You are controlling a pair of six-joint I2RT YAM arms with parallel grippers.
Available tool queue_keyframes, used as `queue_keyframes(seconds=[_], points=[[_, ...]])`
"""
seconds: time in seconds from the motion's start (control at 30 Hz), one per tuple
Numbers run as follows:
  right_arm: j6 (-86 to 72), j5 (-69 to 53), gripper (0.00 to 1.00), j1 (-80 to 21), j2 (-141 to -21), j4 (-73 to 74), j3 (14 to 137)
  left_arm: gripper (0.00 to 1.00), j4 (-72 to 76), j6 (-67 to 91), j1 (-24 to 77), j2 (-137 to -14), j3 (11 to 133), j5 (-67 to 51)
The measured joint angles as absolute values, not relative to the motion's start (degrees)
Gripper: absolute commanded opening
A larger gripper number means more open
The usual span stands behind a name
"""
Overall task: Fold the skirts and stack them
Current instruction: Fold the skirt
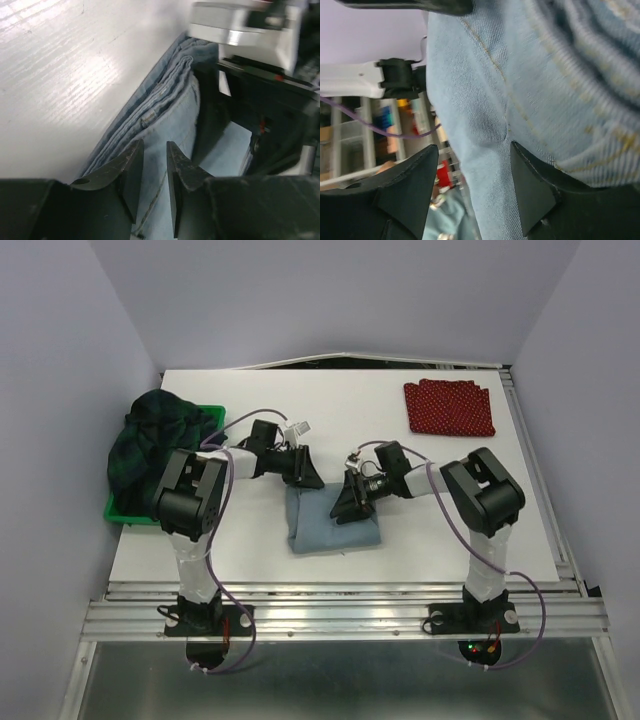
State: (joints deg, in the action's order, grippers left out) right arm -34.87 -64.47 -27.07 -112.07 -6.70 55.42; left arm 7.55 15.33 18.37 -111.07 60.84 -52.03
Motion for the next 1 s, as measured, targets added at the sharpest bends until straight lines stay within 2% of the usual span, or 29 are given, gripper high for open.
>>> queue_keyframes(seconds=[0.07, 0.27, 0.37, 0.57, 0.7, 0.83, 0.93, 1.0], points=[[-33.89, -66.54, 0.65, -26.41, -116.03, -8.40, 55.72, 0.40, 5.15, 13.56, 18.04, -108.81, 60.55, -51.88], [-34.00, -66.32, 0.65, -25.96, -117.89, -8.97, 59.16, 0.40, -0.89, 9.15, 17.15, -96.03, 55.44, -52.80], [-34.33, -65.08, 0.65, -25.93, -118.13, -8.97, 60.18, 0.39, -1.39, 8.32, 17.15, -94.41, 53.52, -54.02], [-34.98, -63.11, 0.66, -25.78, -118.26, -9.02, 60.73, 0.36, -2.20, 8.64, 16.71, -103.83, 53.12, -55.61], [-34.92, -62.28, 0.66, -25.21, -118.72, -8.93, 61.78, 0.34, -4.03, 9.50, 15.22, -109.49, 57.78, -58.89], [-32.49, -59.16, 0.71, -22.37, -119.52, -5.17, 66.89, 0.34, -3.77, 9.80, 13.43, -113.91, 64.47, -58.24], [-29.89, -55.13, 0.81, -18.61, -118.67, -0.73, 71.40, 0.35, -2.26, 10.00, 12.82, -114.30, 65.78, -56.05], [-29.06, -52.42, 0.83, -17.06, -117.14, 1.65, 72.12, 0.37, -1.56, 10.55, 12.60, -114.24, 65.78, -55.44]])
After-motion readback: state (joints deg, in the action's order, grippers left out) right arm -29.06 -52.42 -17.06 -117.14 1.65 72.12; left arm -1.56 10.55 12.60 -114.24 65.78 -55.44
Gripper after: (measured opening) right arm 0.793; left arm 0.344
